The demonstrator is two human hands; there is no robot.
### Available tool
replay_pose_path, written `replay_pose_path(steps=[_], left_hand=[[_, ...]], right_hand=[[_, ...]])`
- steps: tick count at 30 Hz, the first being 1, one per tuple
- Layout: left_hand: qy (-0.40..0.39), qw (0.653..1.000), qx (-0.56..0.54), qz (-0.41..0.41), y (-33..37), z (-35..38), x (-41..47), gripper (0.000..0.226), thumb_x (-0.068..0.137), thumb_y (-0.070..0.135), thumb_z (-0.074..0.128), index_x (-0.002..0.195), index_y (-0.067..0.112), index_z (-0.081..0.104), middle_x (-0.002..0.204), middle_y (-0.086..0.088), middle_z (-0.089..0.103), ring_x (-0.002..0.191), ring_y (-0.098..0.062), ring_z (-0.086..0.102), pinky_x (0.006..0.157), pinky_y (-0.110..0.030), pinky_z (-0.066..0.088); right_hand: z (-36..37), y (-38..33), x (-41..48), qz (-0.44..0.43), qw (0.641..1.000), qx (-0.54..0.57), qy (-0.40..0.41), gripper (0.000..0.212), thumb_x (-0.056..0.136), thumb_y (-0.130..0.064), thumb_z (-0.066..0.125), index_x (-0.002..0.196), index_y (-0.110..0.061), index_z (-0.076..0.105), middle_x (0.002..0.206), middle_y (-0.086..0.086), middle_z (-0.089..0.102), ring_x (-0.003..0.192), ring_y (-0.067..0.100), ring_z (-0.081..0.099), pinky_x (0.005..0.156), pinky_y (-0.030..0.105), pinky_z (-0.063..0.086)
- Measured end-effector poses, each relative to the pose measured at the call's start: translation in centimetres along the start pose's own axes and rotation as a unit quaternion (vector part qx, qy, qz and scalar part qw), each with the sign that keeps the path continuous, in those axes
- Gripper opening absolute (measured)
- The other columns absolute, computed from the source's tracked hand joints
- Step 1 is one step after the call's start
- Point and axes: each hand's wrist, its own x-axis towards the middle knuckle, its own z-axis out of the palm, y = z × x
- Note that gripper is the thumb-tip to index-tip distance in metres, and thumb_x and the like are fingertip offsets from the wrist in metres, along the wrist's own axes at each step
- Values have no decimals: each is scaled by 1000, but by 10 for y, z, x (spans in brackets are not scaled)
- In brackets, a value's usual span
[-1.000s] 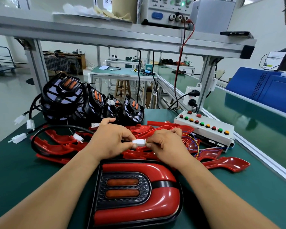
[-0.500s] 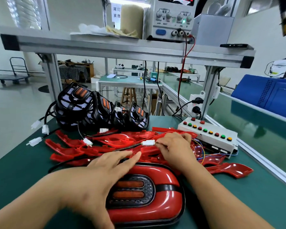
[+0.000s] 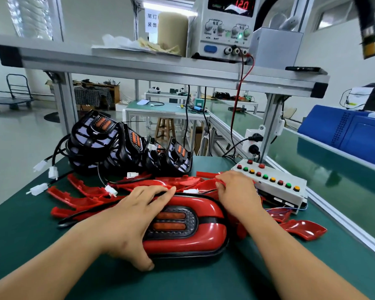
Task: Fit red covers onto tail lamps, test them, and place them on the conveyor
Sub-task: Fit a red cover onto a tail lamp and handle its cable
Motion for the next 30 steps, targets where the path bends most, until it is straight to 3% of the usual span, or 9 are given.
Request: replay_pose_path(steps=[4, 8, 11, 14, 17, 20, 26, 30], left_hand=[[-1, 999, 26, -22, -8, 4, 5, 141, 50, 78, 69, 114, 52, -54, 149, 29, -28, 136, 6, -23, 116, -27, -7], [22, 996, 52, -62, -10, 10, -1, 141, 46, 91, 57, 119, 47, -56, 147, 30, -29, 131, 10, -29, 102, -33, -35], [49, 995, 43, -77, -6, 14, -4, 136, 48, 91, 54, 114, 46, -56, 149, 25, -27, 142, -2, -15, 109, -33, -24], [69, 995, 19, -66, -5, 16, -4, 139, 46, 91, 53, 123, 43, -51, 150, 24, -22, 139, -8, 15, 118, -27, 4], [63, 995, -31, -74, -10, 18, -6, 145, 43, 93, 55, 141, 40, -38, 149, 27, -20, 128, -9, 33, 104, -20, 29], [64, 994, -57, -73, -14, 21, -7, 144, 42, 93, 56, 142, 42, -36, 146, 31, -22, 134, -9, 32, 108, -25, 32], [63, 994, -63, -62, -14, 20, -6, 144, 43, 90, 61, 142, 45, -34, 143, 33, -24, 131, -5, 33, 102, -20, 33], [57, 995, -60, -63, -13, 20, -7, 142, 43, 91, 60, 131, 50, -44, 144, 32, -23, 127, -4, 35, 100, -18, 32]], right_hand=[[1, 8, 4, 89, 994, -61, -23, 41, 95, -47, 45, 117, -14, 57, 119, 8, 61, 115, 27, 53, 96, 40, 42], [8, 26, 14, 134, 982, -84, -102, 85, 88, -74, 32, 144, -11, 33, 153, 12, 34, 144, 28, 26, 114, 48, 24], [16, 37, 24, 128, 979, -70, -143, 102, 81, -84, 19, 153, -12, 17, 163, 7, 9, 151, 22, 2, 119, 48, 5], [23, 43, 33, 122, 977, -64, -165, 105, 77, -87, 14, 153, -15, 22, 164, 5, 7, 151, 20, -3, 120, 47, 1], [27, 48, 40, 117, 975, -72, -177, 108, 74, -88, 11, 152, -15, 26, 164, 6, 9, 151, 20, -4, 120, 47, 0], [30, 49, 42, 118, 975, -81, -171, 109, 72, -89, 10, 150, -15, 30, 162, 6, 14, 151, 20, -1, 120, 48, 3], [34, 48, 40, 147, 968, -96, -181, 111, 72, -91, 6, 154, -18, 19, 164, 1, 6, 150, 29, -8, 117, 55, -5], [36, 48, 40, 162, 964, -95, -189, 115, 68, -92, 1, 155, -18, 11, 164, 1, 4, 149, 33, -8, 115, 58, -8]])
